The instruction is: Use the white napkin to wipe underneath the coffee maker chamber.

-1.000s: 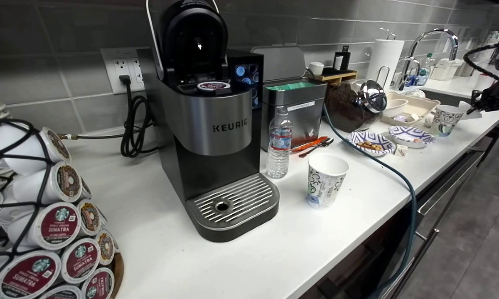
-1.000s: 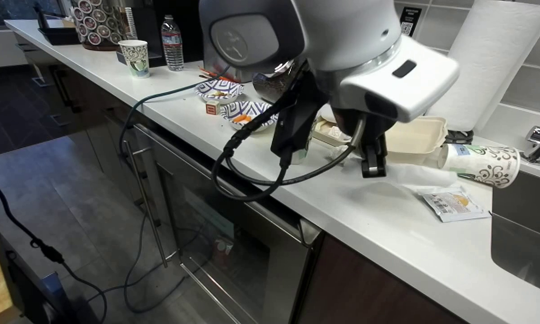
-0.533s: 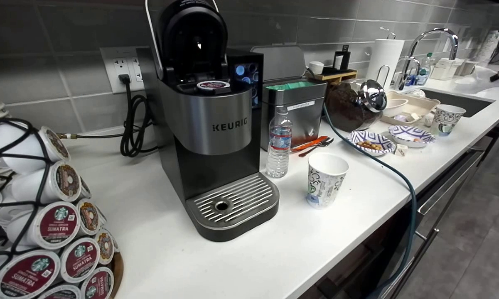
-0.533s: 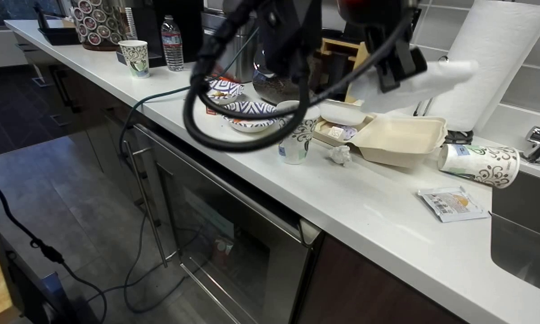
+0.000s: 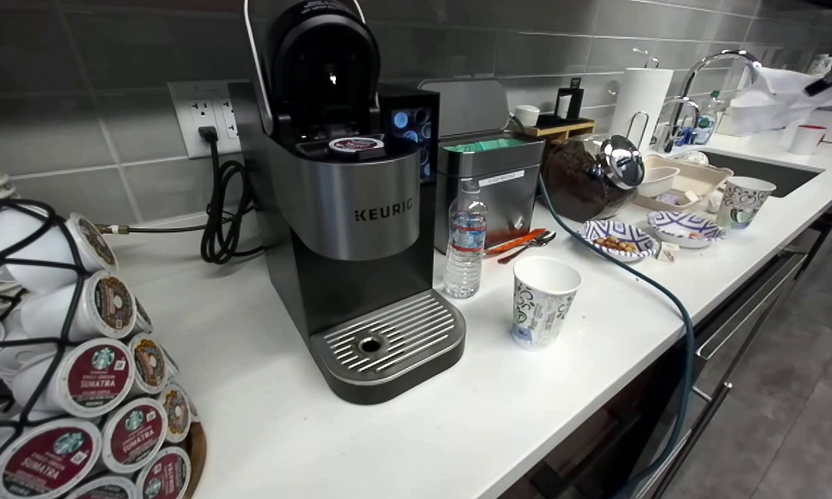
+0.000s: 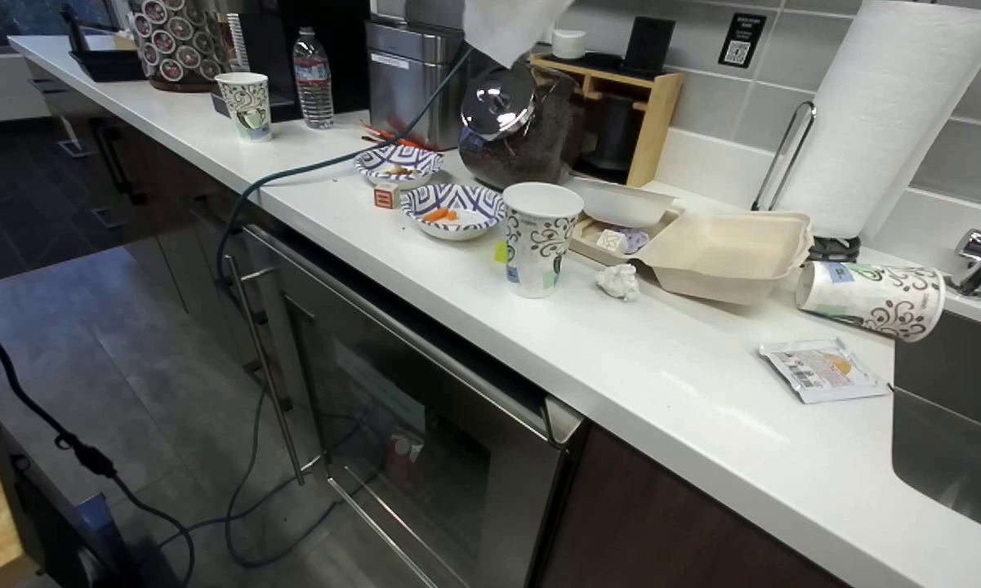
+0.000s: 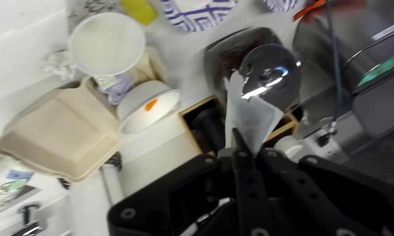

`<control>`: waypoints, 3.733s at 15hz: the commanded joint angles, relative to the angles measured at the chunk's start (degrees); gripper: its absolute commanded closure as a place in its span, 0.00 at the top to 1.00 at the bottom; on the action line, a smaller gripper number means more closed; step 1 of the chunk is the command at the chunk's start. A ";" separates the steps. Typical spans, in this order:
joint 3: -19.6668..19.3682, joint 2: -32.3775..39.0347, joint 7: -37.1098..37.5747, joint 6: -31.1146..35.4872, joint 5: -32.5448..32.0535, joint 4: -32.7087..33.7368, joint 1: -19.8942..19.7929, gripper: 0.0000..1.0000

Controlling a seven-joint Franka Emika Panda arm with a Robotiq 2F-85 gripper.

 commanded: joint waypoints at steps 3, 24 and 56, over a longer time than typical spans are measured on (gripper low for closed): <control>-7.75 -12.30 -2.52 -12.24 -3.56 -7.79 15.45 0.01; -6.04 -21.35 -8.08 -11.66 0.29 -10.57 49.39 0.02; 15.68 2.84 63.53 14.94 -41.94 -7.65 67.70 0.01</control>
